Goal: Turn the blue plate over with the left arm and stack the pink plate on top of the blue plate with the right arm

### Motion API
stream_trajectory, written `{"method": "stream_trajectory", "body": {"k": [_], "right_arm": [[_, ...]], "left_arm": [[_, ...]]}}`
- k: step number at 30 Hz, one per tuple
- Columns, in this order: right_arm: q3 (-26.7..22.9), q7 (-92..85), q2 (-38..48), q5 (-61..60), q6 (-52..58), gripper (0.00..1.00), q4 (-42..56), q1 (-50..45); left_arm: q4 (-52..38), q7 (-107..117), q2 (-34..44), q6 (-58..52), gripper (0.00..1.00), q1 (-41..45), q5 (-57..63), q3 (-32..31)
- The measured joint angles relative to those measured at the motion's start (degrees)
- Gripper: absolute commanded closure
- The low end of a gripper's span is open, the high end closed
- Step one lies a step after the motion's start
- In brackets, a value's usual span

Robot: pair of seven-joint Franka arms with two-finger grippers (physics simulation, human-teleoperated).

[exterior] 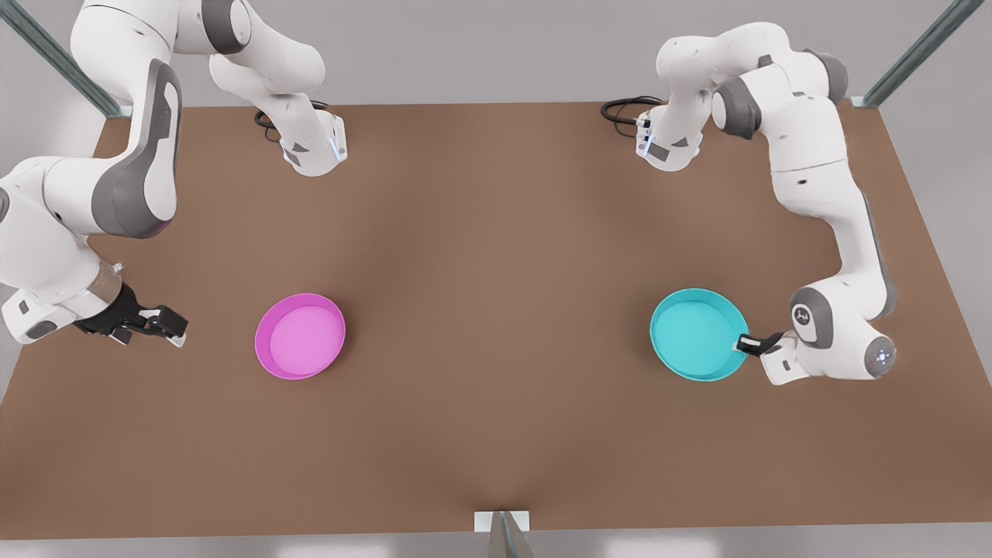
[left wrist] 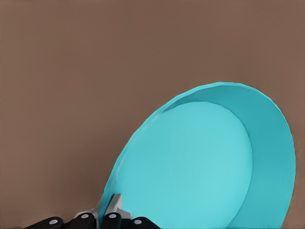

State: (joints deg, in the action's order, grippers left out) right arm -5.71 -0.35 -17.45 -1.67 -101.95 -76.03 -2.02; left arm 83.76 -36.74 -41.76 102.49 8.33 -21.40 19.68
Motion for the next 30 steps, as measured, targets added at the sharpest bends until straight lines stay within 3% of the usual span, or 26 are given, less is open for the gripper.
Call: {"method": "stream_trajectory", "body": {"k": [14, 24, 30], "right_arm": [[0.0, 0.0, -0.2, 0.0, -0.3, 0.0, -0.1, 0.0], [0.0, 0.0, -0.1, 0.0, 0.2, 0.0, 0.3, 0.1], [-0.1, -0.1, -0.2, -0.4, -0.1, 0.0, 0.2, 1.2]], "left_arm": [[-0.2, 12.4, 6.7, -0.2, 0.79, 10.7, 17.6, 0.1], [-2.6, 21.4, 10.5, -0.1, 0.79, 24.2, 31.1, -0.1], [-3.3, 39.6, 11.7, -0.2, 0.79, 36.3, 42.9, -0.1]]}}
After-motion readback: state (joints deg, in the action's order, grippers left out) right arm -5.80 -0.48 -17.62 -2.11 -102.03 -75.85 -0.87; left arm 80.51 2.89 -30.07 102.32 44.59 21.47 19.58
